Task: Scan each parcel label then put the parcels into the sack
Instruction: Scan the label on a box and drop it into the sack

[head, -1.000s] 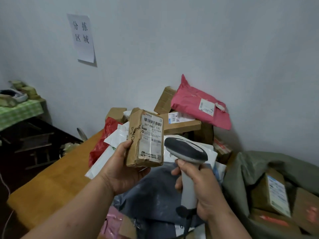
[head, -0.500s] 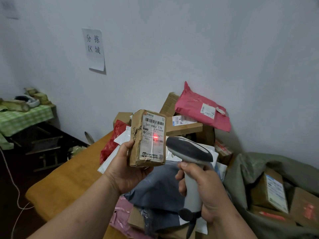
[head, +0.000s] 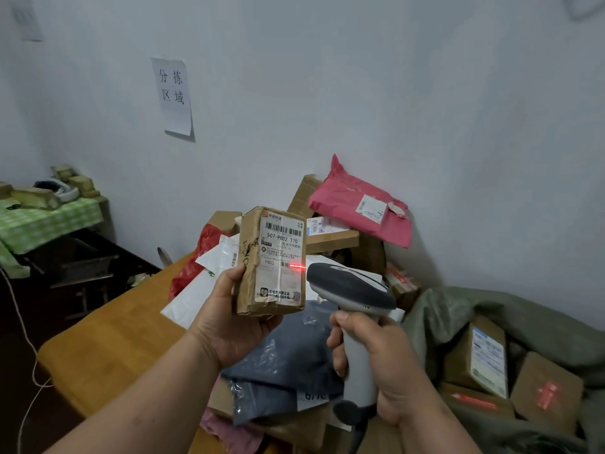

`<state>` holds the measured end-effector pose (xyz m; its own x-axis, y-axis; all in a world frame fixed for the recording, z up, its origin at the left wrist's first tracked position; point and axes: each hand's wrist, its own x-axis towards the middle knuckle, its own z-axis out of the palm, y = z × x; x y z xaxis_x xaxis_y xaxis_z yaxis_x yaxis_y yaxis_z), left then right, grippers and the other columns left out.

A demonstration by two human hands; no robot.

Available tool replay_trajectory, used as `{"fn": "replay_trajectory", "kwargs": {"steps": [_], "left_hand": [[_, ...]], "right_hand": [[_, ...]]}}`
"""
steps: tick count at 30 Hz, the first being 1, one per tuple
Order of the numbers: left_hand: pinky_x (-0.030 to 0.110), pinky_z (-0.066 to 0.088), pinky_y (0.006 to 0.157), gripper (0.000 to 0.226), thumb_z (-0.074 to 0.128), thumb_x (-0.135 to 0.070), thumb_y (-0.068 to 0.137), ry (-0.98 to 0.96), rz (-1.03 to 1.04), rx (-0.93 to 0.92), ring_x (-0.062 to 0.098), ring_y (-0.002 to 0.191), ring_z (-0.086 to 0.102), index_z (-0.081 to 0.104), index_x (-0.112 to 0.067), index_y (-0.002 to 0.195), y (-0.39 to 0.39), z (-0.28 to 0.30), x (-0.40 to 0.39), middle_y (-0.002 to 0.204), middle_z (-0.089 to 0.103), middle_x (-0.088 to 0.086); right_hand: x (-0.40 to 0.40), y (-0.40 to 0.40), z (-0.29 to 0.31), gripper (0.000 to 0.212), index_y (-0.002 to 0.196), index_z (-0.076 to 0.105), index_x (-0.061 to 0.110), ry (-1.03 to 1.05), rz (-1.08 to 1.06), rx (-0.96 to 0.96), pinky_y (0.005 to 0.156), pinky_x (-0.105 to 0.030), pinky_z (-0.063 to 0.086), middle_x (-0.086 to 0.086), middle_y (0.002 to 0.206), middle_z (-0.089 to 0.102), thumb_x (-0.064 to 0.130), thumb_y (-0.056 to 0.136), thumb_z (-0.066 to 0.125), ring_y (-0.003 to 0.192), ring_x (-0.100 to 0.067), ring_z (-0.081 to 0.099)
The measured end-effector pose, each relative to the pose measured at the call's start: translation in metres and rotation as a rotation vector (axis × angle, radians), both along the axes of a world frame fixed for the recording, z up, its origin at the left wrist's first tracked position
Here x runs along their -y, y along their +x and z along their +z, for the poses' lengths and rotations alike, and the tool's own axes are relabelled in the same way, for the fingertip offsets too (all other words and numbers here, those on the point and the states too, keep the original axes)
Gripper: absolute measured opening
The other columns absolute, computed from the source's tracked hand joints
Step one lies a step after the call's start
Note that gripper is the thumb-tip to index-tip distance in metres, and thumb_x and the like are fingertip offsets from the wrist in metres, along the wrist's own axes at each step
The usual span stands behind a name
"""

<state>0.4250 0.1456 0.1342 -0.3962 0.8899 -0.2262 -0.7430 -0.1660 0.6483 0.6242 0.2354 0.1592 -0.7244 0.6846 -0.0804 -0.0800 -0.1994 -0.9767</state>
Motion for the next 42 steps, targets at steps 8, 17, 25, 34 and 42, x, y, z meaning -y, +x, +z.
{"fn": "replay_trajectory", "kwargs": {"steps": [8, 17, 25, 34, 42], "left_hand": [[0.039, 0.052, 0.083, 0.056, 0.057, -0.05, 0.084, 0.038, -0.018, -0.101, 0.03, 0.101, 0.069, 0.066, -0.019, 0.13, 0.036, -0.003, -0.021, 0.13, 0.065, 0.017], [0.04, 0.05, 0.088, 0.055, 0.053, -0.052, 0.084, -0.031, -0.148, -0.095, 0.031, 0.103, 0.07, 0.07, -0.019, 0.124, 0.09, -0.011, -0.078, 0.129, 0.066, 0.017], [0.038, 0.056, 0.072, 0.052, 0.042, -0.051, 0.097, -0.211, -0.467, -0.197, 0.029, 0.097, 0.072, 0.071, -0.015, 0.123, 0.149, -0.024, -0.147, 0.124, 0.068, 0.017], [0.041, 0.046, 0.1, 0.04, 0.064, -0.047, 0.088, -0.407, -0.628, -0.621, 0.027, 0.111, 0.065, 0.069, -0.019, 0.116, 0.204, -0.042, -0.21, 0.109, 0.076, 0.005], [0.047, 0.024, 0.119, 0.031, 0.054, -0.047, 0.096, -0.748, -0.567, -1.682, 0.033, 0.145, 0.025, 0.062, -0.044, 0.126, 0.179, -0.101, -0.307, 0.159, 0.027, 0.007]], "right_hand": [[-0.025, 0.043, -0.004, 0.016, 0.093, 0.069, 0.006, -0.002, -0.006, 0.046, 0.049, -0.028, 0.049, -0.009, 0.071, 0.068, 0.022, 0.09, 0.069, 0.052, -0.018, 0.061], [-0.06, 0.091, -0.026, 0.019, 0.096, 0.071, 0.014, -0.003, -0.241, 0.107, 0.057, -0.03, 0.052, -0.001, 0.068, 0.071, 0.028, 0.084, 0.076, 0.059, -0.014, 0.066], [-0.088, 0.12, -0.05, 0.039, 0.122, 0.064, 0.029, -0.203, -0.548, -0.056, 0.063, -0.032, 0.06, 0.011, 0.098, 0.078, 0.022, 0.087, 0.077, 0.087, -0.009, 0.075], [-0.132, 0.188, -0.088, 0.042, 0.124, 0.065, 0.014, -0.407, -0.864, -0.05, 0.083, -0.051, 0.061, -0.013, 0.105, 0.077, 0.003, 0.085, 0.073, 0.094, -0.031, 0.075], [-0.209, 0.229, -0.114, 0.036, 0.115, 0.063, 0.017, -0.349, -0.893, 0.2, 0.061, -0.035, 0.059, -0.006, 0.098, 0.076, 0.005, 0.084, 0.076, 0.08, -0.023, 0.076]]}}
